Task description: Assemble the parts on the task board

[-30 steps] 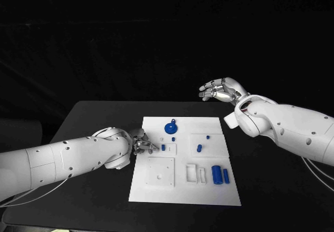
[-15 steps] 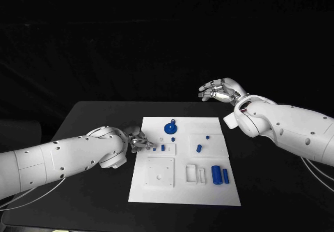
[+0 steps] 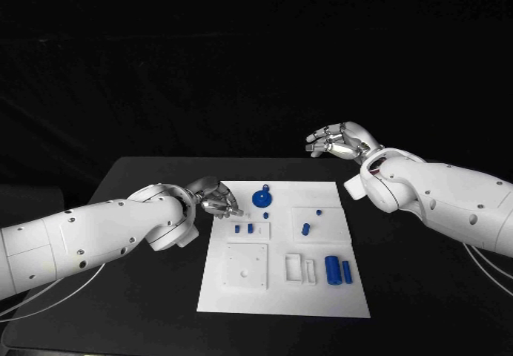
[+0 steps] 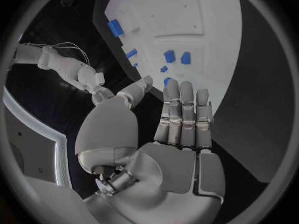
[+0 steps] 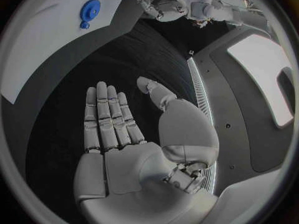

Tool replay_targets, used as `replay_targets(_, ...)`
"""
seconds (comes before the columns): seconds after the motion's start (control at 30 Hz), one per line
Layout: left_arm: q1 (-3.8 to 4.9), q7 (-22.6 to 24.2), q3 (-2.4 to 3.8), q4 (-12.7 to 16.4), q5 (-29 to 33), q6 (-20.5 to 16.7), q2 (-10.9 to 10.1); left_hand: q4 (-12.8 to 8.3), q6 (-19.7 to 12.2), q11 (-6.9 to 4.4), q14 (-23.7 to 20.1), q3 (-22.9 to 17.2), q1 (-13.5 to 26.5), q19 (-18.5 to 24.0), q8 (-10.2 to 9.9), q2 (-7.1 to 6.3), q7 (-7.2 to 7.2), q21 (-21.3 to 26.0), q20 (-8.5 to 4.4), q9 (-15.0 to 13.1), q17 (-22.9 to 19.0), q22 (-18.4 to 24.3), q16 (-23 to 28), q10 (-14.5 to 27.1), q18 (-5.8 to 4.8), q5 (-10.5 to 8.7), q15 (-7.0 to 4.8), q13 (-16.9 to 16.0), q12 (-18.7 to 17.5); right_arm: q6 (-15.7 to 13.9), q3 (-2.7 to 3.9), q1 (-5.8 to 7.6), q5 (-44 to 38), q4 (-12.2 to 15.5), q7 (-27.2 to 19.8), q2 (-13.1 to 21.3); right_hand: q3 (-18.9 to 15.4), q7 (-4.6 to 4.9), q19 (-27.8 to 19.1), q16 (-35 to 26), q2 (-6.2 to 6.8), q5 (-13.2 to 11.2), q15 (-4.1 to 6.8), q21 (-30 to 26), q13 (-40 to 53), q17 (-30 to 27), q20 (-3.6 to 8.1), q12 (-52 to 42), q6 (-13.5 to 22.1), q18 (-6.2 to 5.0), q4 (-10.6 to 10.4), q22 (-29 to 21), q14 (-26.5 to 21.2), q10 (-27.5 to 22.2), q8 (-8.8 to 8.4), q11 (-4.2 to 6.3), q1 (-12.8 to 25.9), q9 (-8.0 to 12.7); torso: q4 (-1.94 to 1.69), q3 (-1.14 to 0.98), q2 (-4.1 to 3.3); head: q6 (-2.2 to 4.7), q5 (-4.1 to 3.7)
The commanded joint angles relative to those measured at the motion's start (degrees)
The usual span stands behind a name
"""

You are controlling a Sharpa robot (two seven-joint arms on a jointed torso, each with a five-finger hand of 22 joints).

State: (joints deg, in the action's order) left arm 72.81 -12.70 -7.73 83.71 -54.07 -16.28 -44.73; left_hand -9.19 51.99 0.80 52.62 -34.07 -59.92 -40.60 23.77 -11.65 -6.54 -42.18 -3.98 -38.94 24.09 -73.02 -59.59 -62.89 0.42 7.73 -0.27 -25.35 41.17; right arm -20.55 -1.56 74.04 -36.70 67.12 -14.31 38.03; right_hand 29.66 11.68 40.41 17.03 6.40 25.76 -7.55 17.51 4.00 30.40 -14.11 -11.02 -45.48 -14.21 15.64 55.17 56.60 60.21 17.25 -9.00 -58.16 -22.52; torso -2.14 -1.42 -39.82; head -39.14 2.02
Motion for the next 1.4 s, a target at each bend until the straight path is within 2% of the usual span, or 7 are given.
replay_targets(0.03,0.04,9.5,0.02,-0.9,-2.0,-5.1,1.4,-2.7,-0.3,0.86,0.5,-0.4,-3.4,0.1,-1.0,1.33,-0.35,0.7,-1.25,0.6,-0.6,0.1,1.5,0.3,0.1,0.56,0.85,1.9,-3.6,1.0,0.02,-0.03,-0.1,0.0,-0.1,-0.1,-0.2,0.45,-0.4,-0.3,-0.06,0.4,-0.13,-0.4,0.0,-0.1,0.21,0.3,0.4,-0.79,0.1,0.1,-0.2,0.4,0.27,-0.16,0.0,0.1,0.0,0.06,-0.06,0.19,-0.07)
replay_targets(0.1,0.02,13.5,-0.03,-2.2,-2.4,-5.2,2.6,-4.8,-1.0,1.99,1.4,-1.7,-6.6,-0.6,-2.3,2.08,-0.94,1.0,-1.12,1.2,-0.5,0.0,1.9,0.8,0.34,0.43,0.82,3.8,-7.8,1.1,0.02,-0.03,-0.1,0.0,0.0,-0.1,-0.1,0.45,-0.4,-0.3,-0.08,0.4,-0.13,-0.4,0.0,-0.1,0.22,0.3,0.4,-0.79,0.2,0.1,-0.2,0.4,0.28,-0.16,-0.1,0.1,0.0,0.12,-0.07,0.27,-0.08)
replay_targets(0.2,-0.01,16.0,-0.12,-4.5,-9.1,-5.9,4.6,-6.5,-3.5,3.5,2.4,-3.8,-9.6,-1.9,-4.3,2.3,-2.52,1.1,-1.36,2.4,-0.3,-0.1,2.0,1.9,0.55,-0.32,0.5,5.8,-12.6,1.2,0.02,-0.03,-0.1,-0.1,0.1,-0.2,-0.1,0.45,-0.4,-0.3,-0.09,0.4,-0.13,-0.4,0.0,-0.1,0.22,0.3,0.4,-0.78,0.2,0.1,-0.2,0.4,0.28,-0.16,-0.1,0.1,0.1,0.08,-0.08,0.46,0.01)
replay_targets(0.33,-0.05,16.5,-0.18,-7.2,-16.4,-6.2,7.0,-6.6,-3.4,4.16,4.1,-3.9,-9.7,-3.8,-4.2,2.11,-2.37,1.1,-1.93,3.2,0.2,-0.3,1.9,1.3,0.8,-0.72,-0.14,7.7,-16.5,1.3,0.02,-0.03,-0.1,-0.2,0.0,-0.3,-0.1,0.46,-0.4,-0.3,-0.1,0.4,-0.14,-0.4,0.0,-0.1,0.2,0.4,0.4,-0.75,0.1,0.1,-0.2,0.4,0.29,-0.17,-0.1,0.1,0.1,0.13,-0.08,0.52,-0.29)
replay_targets(0.5,-0.17,17.4,-0.29,-10.3,-20.2,-6.2,9.7,-6.6,-2.4,4.56,6.0,-3.7,-9.6,-5.6,-4.8,1.84,-1.71,1.1,-2.37,4.1,0.6,-0.6,2.1,0.7,1.14,-1.39,-0.42,9.6,-20.7,1.5,0.02,-0.03,0.0,-0.2,0.0,-0.5,-0.2,0.47,-0.4,-0.3,-0.08,0.5,-0.15,-0.4,0.0,-0.1,0.18,0.4,0.4,-0.75,0.1,0.1,-0.2,0.4,0.29,-0.19,0.1,0.1,0.21,0.1,-0.12,0.65,-0.34)
replay_targets(0.9,-1.04,17.0,-0.55,-14.2,-26.2,-1.8,13.8,-6.2,-1.3,4.25,12.2,-2.6,-9.0,-11.3,-5.7,1.83,-1.63,-1.3,-3.1,5.2,2.4,-1.8,-0.8,-0.4,3.2,-1.98,-1.11,11.4,-25.6,1.5,0.02,-0.04,0.0,-0.2,-0.1,-0.8,-0.2,0.47,-0.4,-0.3,-0.1,0.6,-0.15,-0.4,0.0,-0.1,0.18,0.4,0.4,-0.76,0.1,0.1,-0.2,0.4,0.29,-0.19,0.1,0.1,0.18,0.09,-0.11,0.58,-0.54)
replay_targets(1.4,-2.13,15.8,-0.89,-18.5,-27.3,2.1,16.7,-5.7,-0.7,3.87,14.4,-1.6,-9.1,-14.1,-7.1,1.63,-1.68,-5.7,-3.57,6.4,6.4,-3.3,-7.9,-1.9,4.65,-2.44,-1.56,12.1,-29.8,1.6,0.03,-0.04,-0.1,-0.1,-0.2,-1.2,-0.2,0.48,-0.4,-0.3,-0.09,0.7,-0.16,-0.4,0.0,-0.1,0.18,0.5,0.4,-0.77,0.1,0.1,-0.2,0.4,0.29,-0.19,0.1,0.1,0.19,0.1,-0.11,0.44,-0.45)
